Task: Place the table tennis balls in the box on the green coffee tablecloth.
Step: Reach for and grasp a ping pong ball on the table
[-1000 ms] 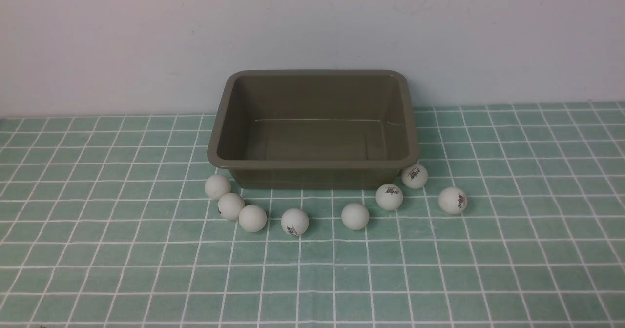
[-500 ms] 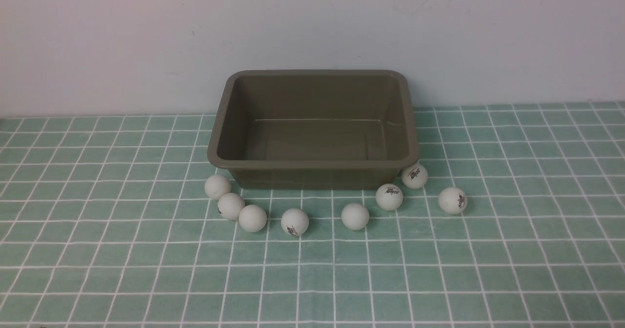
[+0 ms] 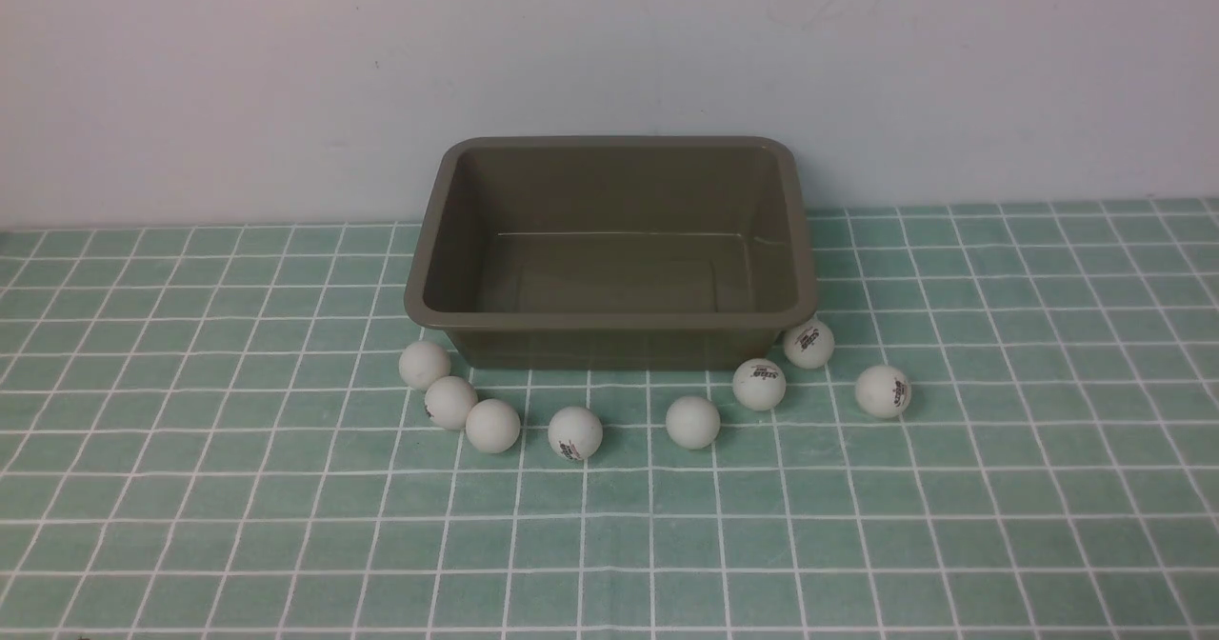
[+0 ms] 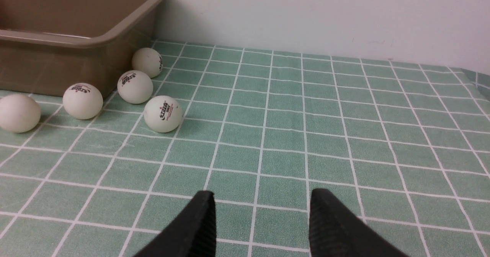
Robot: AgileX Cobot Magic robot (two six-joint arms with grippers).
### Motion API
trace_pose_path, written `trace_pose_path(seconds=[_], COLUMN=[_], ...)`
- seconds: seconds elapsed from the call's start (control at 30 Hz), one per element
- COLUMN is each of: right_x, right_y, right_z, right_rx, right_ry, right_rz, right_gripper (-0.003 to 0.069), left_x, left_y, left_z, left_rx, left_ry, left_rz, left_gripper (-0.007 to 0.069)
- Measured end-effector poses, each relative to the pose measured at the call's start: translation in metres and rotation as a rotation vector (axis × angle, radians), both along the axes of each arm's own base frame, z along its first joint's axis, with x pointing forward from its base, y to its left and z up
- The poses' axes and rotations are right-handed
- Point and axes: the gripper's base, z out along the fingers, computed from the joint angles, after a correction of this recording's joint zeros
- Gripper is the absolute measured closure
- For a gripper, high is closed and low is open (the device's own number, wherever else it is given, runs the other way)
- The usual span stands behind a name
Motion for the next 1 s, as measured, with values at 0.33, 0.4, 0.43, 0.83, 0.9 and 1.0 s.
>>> trace_pose_path(seconds=[0.33,0.4,0.43,0.83,0.9,1.0], right_x=[0.000,0.001,0.001,-0.026,-0.033,-0.041], right_y=[0.000,0.000,0.000,0.009,0.012,0.014], right_z=[0.001,0.002,0.003,0.111,0.126,0.137], right_rx=[0.004,0.037,0.051,0.081,0.086,0.093], right_ry=[-0.015,-0.039,-0.047,-0.202,-0.176,-0.180], right_rz=[-0.002,-0.008,-0.009,0.072,0.099,0.118], right_gripper=[0.0342,0.0342,0.0342,0.0342,0.0342,0.0342], left_x=[0.000,0.000,0.000,0.000,0.000,0.000], left_y=[0.000,0.000,0.000,0.000,0.000,0.000], left_z=[0.000,0.000,0.000,0.000,0.000,0.000], left_rx=[0.000,0.000,0.000,0.000,0.000,0.000], left_ry=[0.000,0.000,0.000,0.000,0.000,0.000], left_rz=[0.000,0.000,0.000,0.000,0.000,0.000], left_gripper=[0.0092,0.0092,0.0092,0.0092,0.0092,0.0092])
